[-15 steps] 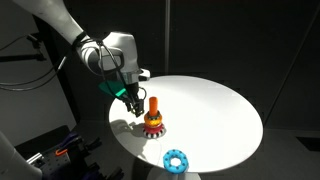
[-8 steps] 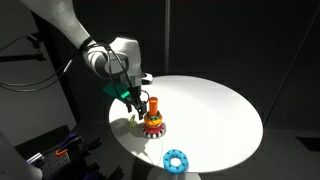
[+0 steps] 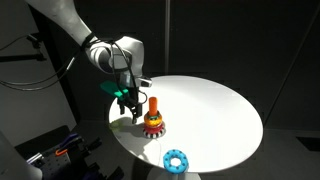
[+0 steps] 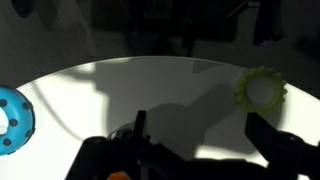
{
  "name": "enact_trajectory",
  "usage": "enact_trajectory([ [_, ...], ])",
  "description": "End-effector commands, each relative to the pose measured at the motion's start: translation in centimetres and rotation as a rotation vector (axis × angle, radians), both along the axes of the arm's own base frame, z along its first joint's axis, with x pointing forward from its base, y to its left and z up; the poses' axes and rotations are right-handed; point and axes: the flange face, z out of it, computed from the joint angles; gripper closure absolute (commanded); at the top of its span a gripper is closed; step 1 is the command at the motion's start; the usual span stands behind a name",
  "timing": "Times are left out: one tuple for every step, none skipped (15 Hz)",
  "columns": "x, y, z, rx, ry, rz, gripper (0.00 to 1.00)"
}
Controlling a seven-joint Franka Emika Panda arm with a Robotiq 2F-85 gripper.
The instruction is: Remove the green ring from the ring stacking stand and place it on the table
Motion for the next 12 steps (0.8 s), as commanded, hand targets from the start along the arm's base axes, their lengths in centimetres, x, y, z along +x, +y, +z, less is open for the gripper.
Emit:
enact_trajectory([
  [0.0, -0.4, 1.9, -0.002, 0.044, -0.002, 0.0],
  [-0.1, -0.5, 2.2, -0.002, 0.051, -0.003, 0.0],
  [-0.2, -0.6, 2.5, -0.002, 0.055, -0.005, 0.0],
  [-0.3, -0.7, 2.9, -0.003, 0.057, -0.008, 0.0],
  [-0.4, -0.8, 3.2, -0.004, 0.057, -0.011, 0.0],
  [-0.5, -0.9, 3.6, -0.005, 0.056, -0.014, 0.0],
  [-0.6, -1.0, 3.9, -0.004, 0.055, -0.016, 0.0],
  [-0.7, -1.1, 4.2, -0.004, 0.052, -0.02, 0.0],
  [-0.7, -1.2, 4.4, -0.003, 0.05, -0.024, 0.0],
  [-0.8, -1.3, 4.7, -0.001, 0.05, -0.022, 0.0],
  [-0.5, -0.8, 3.4, 0.008, 0.05, -0.024, 0.0],
  [-0.5, -0.9, 3.6, 0.008, 0.049, -0.025, 0.0],
])
